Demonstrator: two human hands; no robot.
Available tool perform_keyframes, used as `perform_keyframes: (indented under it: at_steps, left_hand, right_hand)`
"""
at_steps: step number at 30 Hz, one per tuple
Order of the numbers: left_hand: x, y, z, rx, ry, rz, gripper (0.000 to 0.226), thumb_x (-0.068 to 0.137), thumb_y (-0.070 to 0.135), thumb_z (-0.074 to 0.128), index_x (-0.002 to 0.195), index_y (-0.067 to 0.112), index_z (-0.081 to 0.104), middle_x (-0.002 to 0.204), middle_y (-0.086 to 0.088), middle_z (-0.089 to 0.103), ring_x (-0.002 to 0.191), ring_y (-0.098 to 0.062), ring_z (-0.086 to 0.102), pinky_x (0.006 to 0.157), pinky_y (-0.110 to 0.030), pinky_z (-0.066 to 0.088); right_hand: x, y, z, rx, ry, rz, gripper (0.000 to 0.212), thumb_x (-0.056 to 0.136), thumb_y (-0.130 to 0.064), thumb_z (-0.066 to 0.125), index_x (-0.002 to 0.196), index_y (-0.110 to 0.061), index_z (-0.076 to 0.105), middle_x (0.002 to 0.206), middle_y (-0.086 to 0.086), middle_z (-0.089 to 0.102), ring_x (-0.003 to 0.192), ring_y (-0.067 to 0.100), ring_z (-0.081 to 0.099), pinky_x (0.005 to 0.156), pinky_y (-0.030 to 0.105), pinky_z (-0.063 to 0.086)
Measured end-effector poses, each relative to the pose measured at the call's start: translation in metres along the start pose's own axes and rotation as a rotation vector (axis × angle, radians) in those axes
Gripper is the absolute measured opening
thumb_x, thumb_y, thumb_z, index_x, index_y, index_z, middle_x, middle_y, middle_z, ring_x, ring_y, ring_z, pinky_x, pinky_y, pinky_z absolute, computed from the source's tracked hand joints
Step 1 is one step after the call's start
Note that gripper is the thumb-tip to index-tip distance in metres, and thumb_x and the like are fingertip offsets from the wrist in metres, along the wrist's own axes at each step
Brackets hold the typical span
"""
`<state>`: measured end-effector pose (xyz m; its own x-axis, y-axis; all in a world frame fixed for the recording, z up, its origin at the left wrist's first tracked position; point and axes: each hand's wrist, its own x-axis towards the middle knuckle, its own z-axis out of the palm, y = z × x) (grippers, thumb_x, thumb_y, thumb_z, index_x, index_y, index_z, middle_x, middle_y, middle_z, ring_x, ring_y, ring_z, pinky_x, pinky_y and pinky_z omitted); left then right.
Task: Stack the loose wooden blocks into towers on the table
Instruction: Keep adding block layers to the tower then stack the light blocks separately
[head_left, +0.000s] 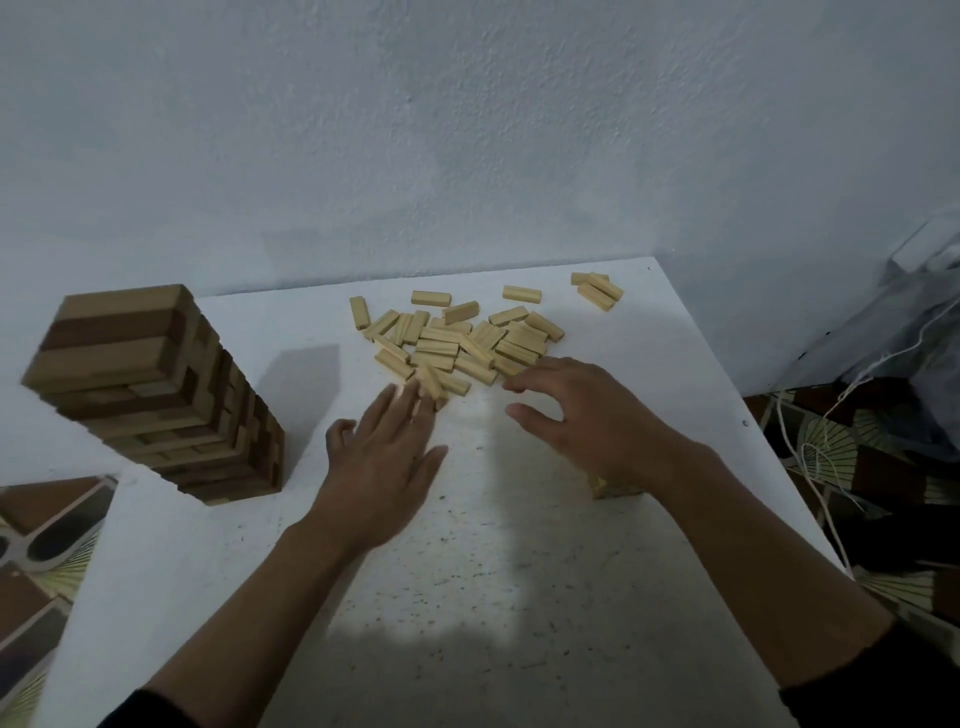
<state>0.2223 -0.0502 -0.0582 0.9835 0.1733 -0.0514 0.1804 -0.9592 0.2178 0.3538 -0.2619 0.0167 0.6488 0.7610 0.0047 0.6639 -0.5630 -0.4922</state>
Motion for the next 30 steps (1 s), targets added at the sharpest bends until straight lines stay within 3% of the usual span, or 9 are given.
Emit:
perform_keyframes:
  at_steps: [3,8,13,17,21,25,30]
  left_hand:
    - [-0.011,-0.007,0.006,0.006,-0.035,0.027,0.072,0.099,0.062,0.003,0.161,0.028,-0.005,0.166,0.01,-0.021,0.151,-0.011,-0.026,0.121,-0.052,0.003]
    - [-0.033,-0.018,0.01,-0.038,0.012,0.092,0.068,0.102,0.062,0.008,0.161,0.031,-0.002,0.166,0.009,-0.018,0.151,-0.008,-0.025,0.12,-0.048,-0.01]
    - [-0.056,-0.032,0.013,-0.125,0.082,0.173,0.059,0.106,0.054,0.02,0.16,0.03,0.02,0.169,0.007,0.005,0.155,-0.009,-0.006,0.124,-0.052,0.006]
    - [-0.062,-0.036,0.016,-0.25,0.167,0.21,0.048,0.108,0.032,0.029,0.153,0.02,0.042,0.166,0.001,0.025,0.155,-0.013,0.013,0.123,-0.052,0.02]
    - [-0.06,-0.034,0.014,-0.316,0.209,0.199,0.05,0.103,0.008,0.037,0.153,0.013,0.041,0.163,-0.002,0.032,0.154,-0.014,0.019,0.123,-0.052,0.025]
    - [-0.055,-0.028,0.016,-0.232,0.235,0.199,0.056,0.098,0.0,0.051,0.152,0.012,0.041,0.155,-0.014,0.038,0.144,-0.028,0.036,0.112,-0.053,0.04]
    - [-0.053,-0.026,0.015,-0.228,0.254,0.177,0.052,0.097,0.001,0.055,0.148,0.012,0.049,0.15,-0.016,0.04,0.132,-0.031,0.048,0.107,-0.05,0.047]
  right_hand:
    - [0.015,-0.029,0.018,-0.095,-0.071,-0.062,0.043,0.103,-0.032,0.049,0.145,-0.02,0.05,0.146,0.0,0.053,0.134,0.019,0.045,0.111,0.043,0.039]
    - [0.03,-0.061,0.066,-0.237,-0.109,-0.1,0.047,0.103,-0.025,0.044,0.15,-0.018,0.042,0.161,0.0,0.03,0.145,0.025,0.026,0.112,0.048,0.036]
    - [0.024,-0.064,0.096,-0.154,-0.017,-0.067,0.048,0.099,-0.016,0.05,0.147,-0.018,0.047,0.152,-0.001,0.044,0.142,0.023,0.029,0.11,0.044,0.033]
    - [0.016,-0.058,0.105,-0.094,0.078,-0.07,0.044,0.093,-0.011,0.055,0.136,-0.02,0.06,0.137,0.001,0.052,0.134,0.021,0.036,0.104,0.043,0.038]
    - [0.022,-0.055,0.103,-0.134,0.188,-0.056,0.045,0.094,-0.02,0.052,0.139,-0.015,0.057,0.147,0.007,0.043,0.139,0.026,0.033,0.103,0.045,0.037]
    - [0.033,-0.055,0.102,-0.195,0.114,-0.006,0.056,0.097,-0.022,0.052,0.151,-0.011,0.039,0.156,0.003,0.034,0.145,0.023,0.023,0.106,0.047,0.032]
    - [0.032,-0.053,0.107,-0.234,0.252,-0.048,0.038,0.088,-0.014,0.064,0.126,-0.01,0.064,0.127,0.003,0.053,0.124,0.023,0.047,0.095,0.042,0.038]
